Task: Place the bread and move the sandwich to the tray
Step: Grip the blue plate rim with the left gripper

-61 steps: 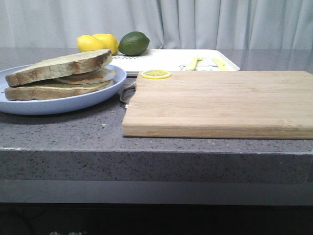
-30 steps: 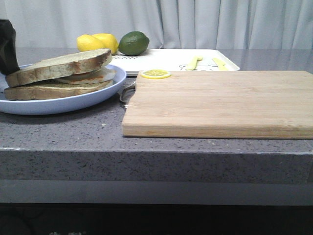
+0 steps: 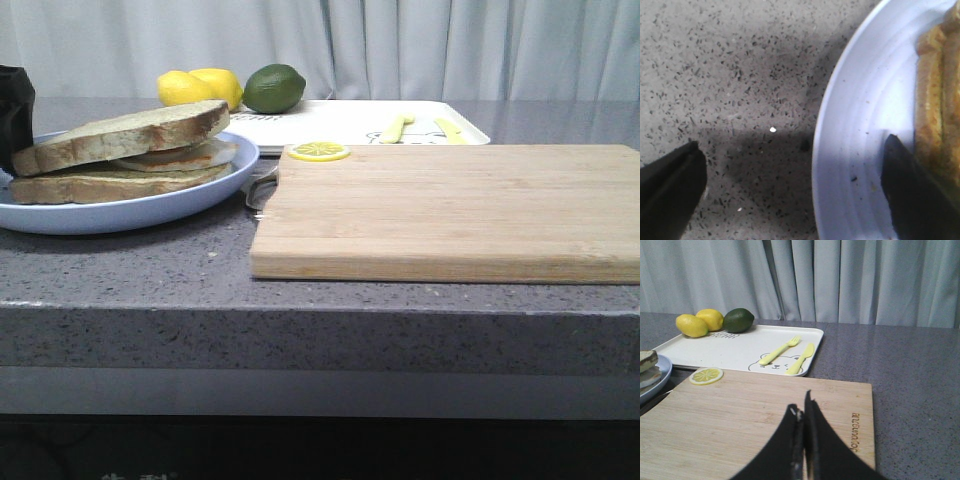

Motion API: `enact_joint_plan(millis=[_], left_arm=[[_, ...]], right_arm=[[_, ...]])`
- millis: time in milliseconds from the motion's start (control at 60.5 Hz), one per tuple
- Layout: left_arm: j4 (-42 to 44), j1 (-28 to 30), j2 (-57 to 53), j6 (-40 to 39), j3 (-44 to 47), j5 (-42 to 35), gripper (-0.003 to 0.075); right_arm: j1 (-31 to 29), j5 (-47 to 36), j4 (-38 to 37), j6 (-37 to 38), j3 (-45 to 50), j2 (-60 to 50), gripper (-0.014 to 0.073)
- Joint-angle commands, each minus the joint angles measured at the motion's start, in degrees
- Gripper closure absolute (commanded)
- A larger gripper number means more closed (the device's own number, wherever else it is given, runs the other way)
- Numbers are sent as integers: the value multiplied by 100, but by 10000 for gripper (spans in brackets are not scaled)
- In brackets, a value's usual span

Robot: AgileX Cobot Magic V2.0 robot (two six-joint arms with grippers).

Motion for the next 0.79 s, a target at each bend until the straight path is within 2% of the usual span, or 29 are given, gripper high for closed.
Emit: enact_joint_plan(millis=[0,99,149,297,496,595,777], left_arm=[[-19,1,-122,-40,-153,-107,143],[-19,1,-113,-40,-153,-107,305],[-19,1,-113,-40,-153,-107,436],[-19,1,-113,-40,-153,-186,739],[-177,64,-147,-25,-224,-204,740],[-1117,356,-233,519,-328,-177,740],[-3455,1427,-343,1746,-631,315,740]], right_arm=[[-1,-478,59,-12,-158,41,645],[-1,-478,59,-12,-158,41,645],[-1,-478,59,-12,-158,41,645],[-1,-478,59,-12,-158,41,645],[-1,-478,59,-12,-158,41,645],[-1,-478,59,-12,-158,41,645],[-1,-478,59,-12,-158,41,645]])
